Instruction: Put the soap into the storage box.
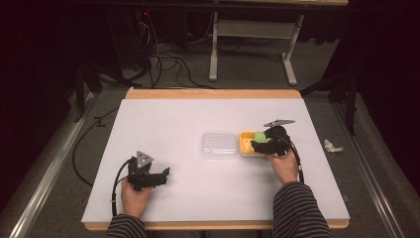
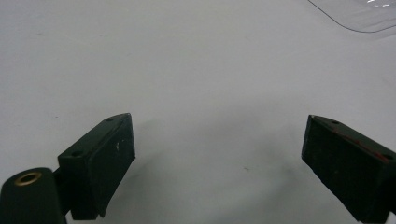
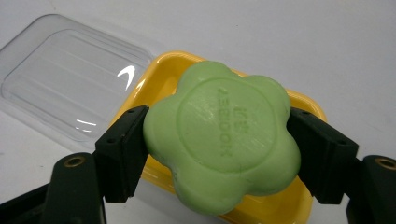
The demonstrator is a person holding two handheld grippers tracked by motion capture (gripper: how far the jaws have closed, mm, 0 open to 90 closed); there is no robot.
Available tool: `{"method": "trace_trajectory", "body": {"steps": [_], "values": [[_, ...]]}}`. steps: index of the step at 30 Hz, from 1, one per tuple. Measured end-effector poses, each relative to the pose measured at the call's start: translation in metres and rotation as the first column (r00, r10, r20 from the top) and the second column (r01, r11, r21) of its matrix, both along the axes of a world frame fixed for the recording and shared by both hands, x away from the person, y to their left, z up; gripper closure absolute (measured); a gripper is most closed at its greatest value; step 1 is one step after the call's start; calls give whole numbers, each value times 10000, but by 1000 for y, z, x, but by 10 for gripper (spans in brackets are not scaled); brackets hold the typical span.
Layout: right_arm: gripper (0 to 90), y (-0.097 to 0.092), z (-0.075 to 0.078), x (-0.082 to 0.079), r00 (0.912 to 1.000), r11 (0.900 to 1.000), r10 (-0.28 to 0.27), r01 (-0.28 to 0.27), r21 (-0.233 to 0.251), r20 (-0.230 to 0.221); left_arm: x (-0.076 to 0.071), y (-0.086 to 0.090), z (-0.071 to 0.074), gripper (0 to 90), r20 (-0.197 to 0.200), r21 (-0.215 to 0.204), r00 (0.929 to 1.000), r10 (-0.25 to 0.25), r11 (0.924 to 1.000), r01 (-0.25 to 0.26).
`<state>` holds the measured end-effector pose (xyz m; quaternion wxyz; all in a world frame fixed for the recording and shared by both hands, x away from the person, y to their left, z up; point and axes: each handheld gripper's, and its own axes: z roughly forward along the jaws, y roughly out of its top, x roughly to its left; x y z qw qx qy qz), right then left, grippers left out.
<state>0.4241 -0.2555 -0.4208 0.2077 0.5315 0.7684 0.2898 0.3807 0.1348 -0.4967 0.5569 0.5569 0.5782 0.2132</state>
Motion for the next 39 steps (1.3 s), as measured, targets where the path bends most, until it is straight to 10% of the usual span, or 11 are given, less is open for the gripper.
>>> {"method": "trace_trajectory", "body": {"steps": [39], "values": [[299, 14, -15, 19, 9987, 9980, -167, 137, -612, -479, -2, 1, 1, 97, 72, -67, 9999, -130, 9999, 130]]}}
